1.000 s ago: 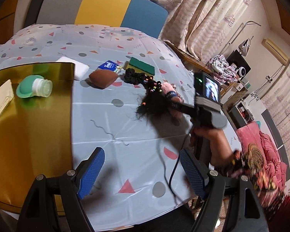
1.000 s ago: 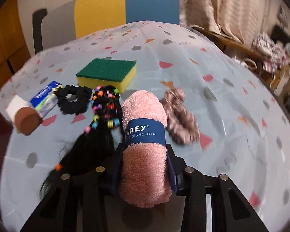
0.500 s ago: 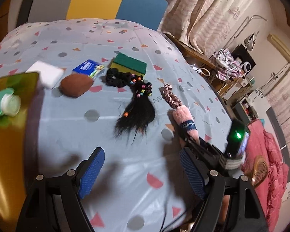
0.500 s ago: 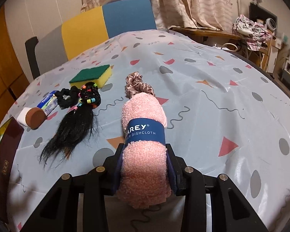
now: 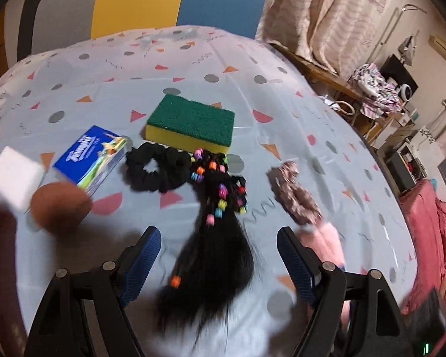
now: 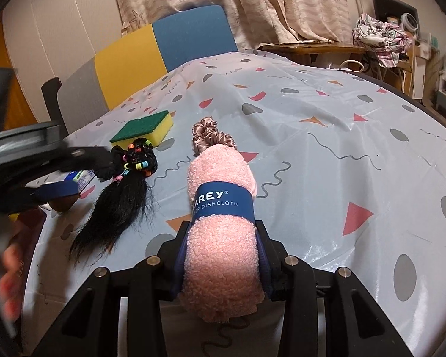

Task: Organize soft objects
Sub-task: 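Grasp the beaded hair extension with the left gripper while the right grasps the pink dishcloth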

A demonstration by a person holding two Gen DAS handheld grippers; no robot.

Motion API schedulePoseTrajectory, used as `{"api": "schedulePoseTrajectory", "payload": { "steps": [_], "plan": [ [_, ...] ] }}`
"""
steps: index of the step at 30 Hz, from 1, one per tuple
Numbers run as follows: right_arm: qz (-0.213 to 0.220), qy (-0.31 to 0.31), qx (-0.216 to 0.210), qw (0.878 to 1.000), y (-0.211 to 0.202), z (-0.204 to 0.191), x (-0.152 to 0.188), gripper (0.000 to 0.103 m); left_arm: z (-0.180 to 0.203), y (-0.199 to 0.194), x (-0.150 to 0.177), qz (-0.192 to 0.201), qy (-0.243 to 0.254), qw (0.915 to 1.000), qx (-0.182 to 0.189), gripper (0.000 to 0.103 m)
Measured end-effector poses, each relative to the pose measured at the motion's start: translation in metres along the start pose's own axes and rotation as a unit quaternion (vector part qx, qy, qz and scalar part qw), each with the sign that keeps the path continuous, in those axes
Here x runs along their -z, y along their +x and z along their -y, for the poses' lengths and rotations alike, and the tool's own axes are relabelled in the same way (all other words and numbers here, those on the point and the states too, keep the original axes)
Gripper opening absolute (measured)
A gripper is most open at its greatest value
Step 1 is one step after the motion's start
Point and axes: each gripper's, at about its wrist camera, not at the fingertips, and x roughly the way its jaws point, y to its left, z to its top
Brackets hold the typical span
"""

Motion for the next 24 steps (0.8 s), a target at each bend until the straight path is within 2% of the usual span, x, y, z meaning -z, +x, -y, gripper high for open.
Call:
{"api": "schedulePoseTrajectory", "payload": {
  "steps": [3, 9, 10, 11, 12, 13, 14, 15, 18, 24],
  "plan": [
    [0.001, 0.001, -0.001, 1.000, 0.001, 0.000, 0.000, 0.041, 0.000, 0.017, -0.009, -0.001, -0.008, 1.0000, -0.004, 0.082],
    [0.003, 0.001, -0.002, 1.000, 0.001, 0.001, 0.001, 0.041, 0.002, 0.049, -0.016, -0.009, 0.009, 0.9997, -0.022, 0.081],
    [0.004, 0.001, -0.001, 1.000, 0.001, 0.001, 0.001, 0.041, 0.000, 0.054, -0.015, -0.012, 0.006, 0.9996, -0.024, 0.079],
    [0.003, 0.001, -0.001, 1.000, 0.001, 0.001, 0.001, 0.041, -0.002, 0.053, -0.013, 0.002, 0.008, 0.9996, -0.027, 0.074],
    [0.004, 0.001, -0.001, 1.000, 0.001, 0.001, 0.001, 0.041, -0.002, 0.051, -0.011, 0.014, 0.016, 0.9994, -0.026, 0.061],
    [0.004, 0.001, -0.001, 1.000, 0.001, 0.001, 0.001, 0.041, -0.001, 0.051, -0.008, 0.015, 0.028, 0.9992, -0.024, 0.053],
    [0.004, 0.001, -0.001, 1.000, 0.001, 0.001, 0.001, 0.041, 0.000, 0.050, -0.007, 0.017, 0.038, 0.9988, -0.028, 0.039],
    [0.004, 0.001, -0.001, 1.000, 0.002, 0.001, 0.001, 0.041, -0.001, 0.047, -0.004, 0.021, 0.042, 0.9984, -0.033, 0.037],
    [0.004, -0.002, 0.002, 1.000, 0.002, 0.000, 0.001, 0.041, -0.013, 0.037, 0.008, 0.031, 0.018, 0.9993, -0.011, 0.036],
    [0.004, -0.003, 0.004, 1.000, 0.002, -0.001, 0.001, 0.041, -0.024, 0.014, 0.038, 0.040, 0.007, 0.9992, 0.006, 0.036]
  ]
}}
